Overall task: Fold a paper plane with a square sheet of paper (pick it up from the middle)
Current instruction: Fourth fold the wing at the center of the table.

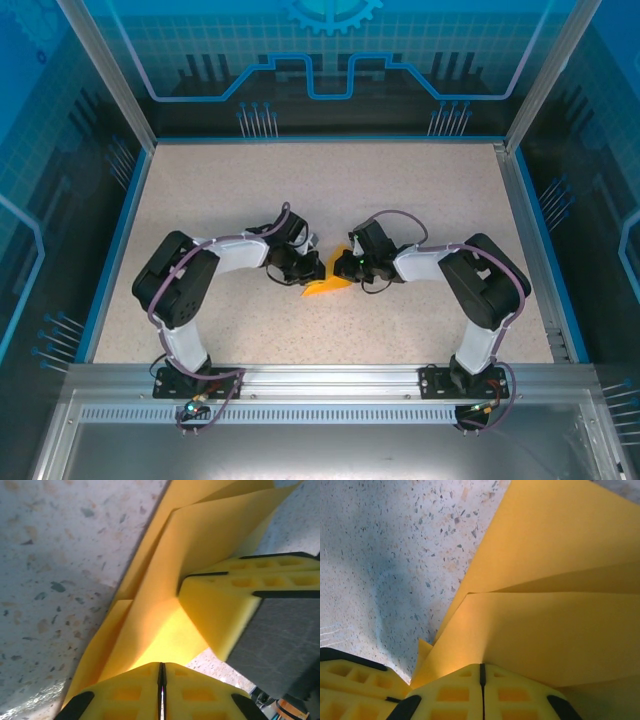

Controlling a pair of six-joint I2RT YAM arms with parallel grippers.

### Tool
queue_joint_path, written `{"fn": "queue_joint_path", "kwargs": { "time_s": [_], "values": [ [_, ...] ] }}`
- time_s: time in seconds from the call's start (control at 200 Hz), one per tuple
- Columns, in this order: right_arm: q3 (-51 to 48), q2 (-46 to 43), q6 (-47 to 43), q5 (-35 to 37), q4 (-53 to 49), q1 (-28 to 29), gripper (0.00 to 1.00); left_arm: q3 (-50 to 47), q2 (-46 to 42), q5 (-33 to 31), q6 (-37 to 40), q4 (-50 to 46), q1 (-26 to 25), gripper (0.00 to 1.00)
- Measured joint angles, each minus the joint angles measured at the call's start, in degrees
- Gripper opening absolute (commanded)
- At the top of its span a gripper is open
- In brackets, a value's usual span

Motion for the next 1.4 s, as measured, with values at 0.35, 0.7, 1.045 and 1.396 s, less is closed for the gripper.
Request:
{"fn": "queue_joint_path", "kwargs": {
  "time_s": [0.35,0.7,1.045,1.396],
  "values": [
    [0.0,0.0,0.0,0.0,-0.1,0.0,0.06,-4.8,-1.2,0.0,1.6,1.0,0.2,0.11],
    [0.0,-0.2,-0.7,-0.2,-0.3,0.0,0.06,-7.8,-5.7,0.7,1.9,-0.5,0.4,0.12],
    [0.0,-0.2,-1.4,-0.4,-0.5,0.0,0.06,-3.5,-5.8,1.5,1.7,1.7,0.4,0.11],
    [0.0,-0.2,-1.4,-0.5,-0.5,0.0,0.06,-5.2,-2.0,-1.8,1.7,1.3,0.4,0.07]
  ]
}}
